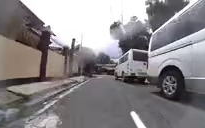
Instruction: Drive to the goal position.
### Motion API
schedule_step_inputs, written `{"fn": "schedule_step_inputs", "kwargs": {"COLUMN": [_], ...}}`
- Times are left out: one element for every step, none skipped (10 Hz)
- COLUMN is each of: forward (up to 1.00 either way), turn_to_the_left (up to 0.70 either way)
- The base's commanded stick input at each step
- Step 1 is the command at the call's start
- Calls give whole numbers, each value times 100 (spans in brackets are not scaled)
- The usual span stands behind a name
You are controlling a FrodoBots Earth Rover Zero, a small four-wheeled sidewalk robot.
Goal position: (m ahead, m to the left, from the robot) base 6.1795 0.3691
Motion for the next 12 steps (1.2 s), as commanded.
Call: {"fn": "schedule_step_inputs", "kwargs": {"forward": [70,70,70,70,70,70,70,70,70,70,70,70], "turn_to_the_left": [-8,-11,-14,-18,-21,-24,-28,-34,-35,-35,-35,-26]}}
